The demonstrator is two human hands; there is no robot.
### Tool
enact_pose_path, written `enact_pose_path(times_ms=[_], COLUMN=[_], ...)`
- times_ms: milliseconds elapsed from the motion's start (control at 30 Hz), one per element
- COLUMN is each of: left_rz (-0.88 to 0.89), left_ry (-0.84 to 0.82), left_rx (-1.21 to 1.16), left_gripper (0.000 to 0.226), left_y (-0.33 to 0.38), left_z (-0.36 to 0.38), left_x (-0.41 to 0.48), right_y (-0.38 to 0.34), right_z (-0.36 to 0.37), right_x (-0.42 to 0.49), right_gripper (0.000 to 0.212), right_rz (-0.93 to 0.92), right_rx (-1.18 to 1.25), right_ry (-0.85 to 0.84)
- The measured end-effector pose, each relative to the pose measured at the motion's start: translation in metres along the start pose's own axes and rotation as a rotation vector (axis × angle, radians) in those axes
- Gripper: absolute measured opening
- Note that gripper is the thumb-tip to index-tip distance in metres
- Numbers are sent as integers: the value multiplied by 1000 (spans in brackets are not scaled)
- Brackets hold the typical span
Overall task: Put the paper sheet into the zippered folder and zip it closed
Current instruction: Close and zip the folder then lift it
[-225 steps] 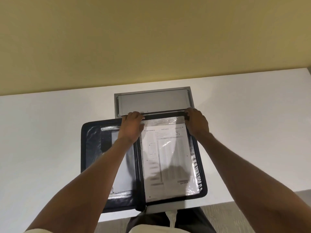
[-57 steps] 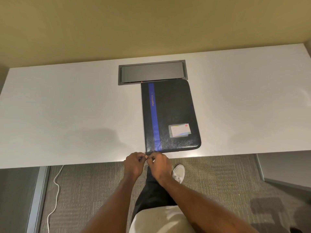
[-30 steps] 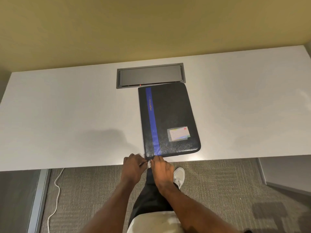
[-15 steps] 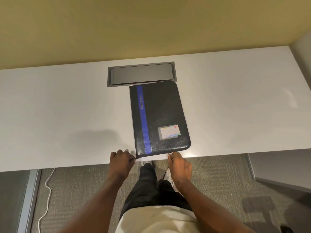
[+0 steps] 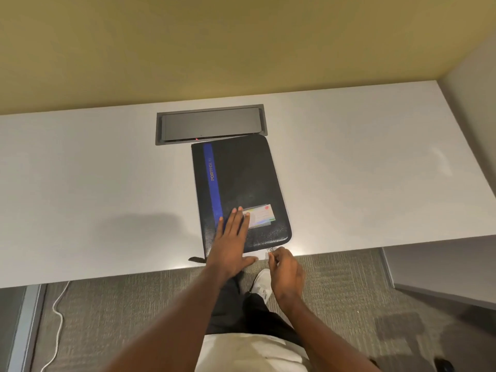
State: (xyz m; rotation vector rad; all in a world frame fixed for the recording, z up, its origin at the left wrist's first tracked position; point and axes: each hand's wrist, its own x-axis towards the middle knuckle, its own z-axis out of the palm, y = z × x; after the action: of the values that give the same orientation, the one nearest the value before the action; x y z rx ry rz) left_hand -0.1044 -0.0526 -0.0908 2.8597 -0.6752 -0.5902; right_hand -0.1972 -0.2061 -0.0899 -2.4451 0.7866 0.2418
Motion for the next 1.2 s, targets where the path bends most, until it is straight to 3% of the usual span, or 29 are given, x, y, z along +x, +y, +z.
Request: enact_pose_path(times_ms=[167, 467, 867, 1200], left_rz=[-48, -30, 23, 47], left_ry=[-114, -210, -178, -161], left_rx=[63, 6, -29, 53], left_gripper=[138, 138, 131, 125], left_y=[15, 8, 1, -4], left_z=[0, -9, -8, 5], left_x=[30, 41, 34, 32], right_y=[2, 15, 34, 0], right_z=[-2, -13, -48, -59], right_x=[4, 12, 68, 138], right_gripper=[17, 19, 8, 12], right_rz=[-10, 1, -42, -195], right_rx=[-21, -19, -59, -90], right_ry=[-14, 8, 67, 34])
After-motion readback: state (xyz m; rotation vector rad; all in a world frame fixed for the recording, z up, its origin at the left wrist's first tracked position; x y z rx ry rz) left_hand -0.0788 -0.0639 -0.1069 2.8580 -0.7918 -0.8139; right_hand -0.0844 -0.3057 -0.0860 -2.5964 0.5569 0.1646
